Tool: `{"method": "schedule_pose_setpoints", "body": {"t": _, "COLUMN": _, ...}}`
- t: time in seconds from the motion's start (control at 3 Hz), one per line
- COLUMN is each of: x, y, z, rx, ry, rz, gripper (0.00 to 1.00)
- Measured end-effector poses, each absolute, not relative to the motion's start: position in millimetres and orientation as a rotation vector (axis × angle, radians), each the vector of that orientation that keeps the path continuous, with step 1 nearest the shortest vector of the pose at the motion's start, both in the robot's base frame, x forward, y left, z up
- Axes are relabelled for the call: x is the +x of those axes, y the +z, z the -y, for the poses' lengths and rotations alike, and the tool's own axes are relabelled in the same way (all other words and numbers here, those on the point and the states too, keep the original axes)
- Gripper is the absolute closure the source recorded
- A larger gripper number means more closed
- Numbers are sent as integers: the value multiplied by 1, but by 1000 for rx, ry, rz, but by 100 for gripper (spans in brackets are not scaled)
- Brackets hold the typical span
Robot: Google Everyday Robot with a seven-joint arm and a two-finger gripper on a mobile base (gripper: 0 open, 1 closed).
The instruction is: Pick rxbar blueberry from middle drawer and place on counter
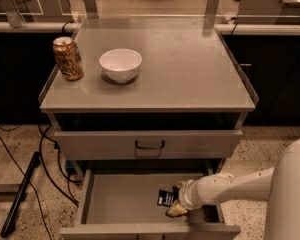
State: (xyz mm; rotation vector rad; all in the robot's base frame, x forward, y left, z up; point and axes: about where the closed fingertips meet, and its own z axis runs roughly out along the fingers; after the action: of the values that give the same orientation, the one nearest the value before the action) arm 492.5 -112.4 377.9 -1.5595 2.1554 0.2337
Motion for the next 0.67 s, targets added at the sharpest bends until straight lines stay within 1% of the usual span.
{"method": "schedule_pose_setpoints", "body": {"t": 0.33, "x": 493, "y": 377, "z": 113, "rx": -1558, "ry": 235, "rz": -2159, "gripper": 1}}
{"method": "schedule_pose_setpoints", "body": {"t": 0.67, "x": 493, "y": 376, "z": 113, "rx": -1557, "ry": 235, "rz": -2160, "gripper": 1}}
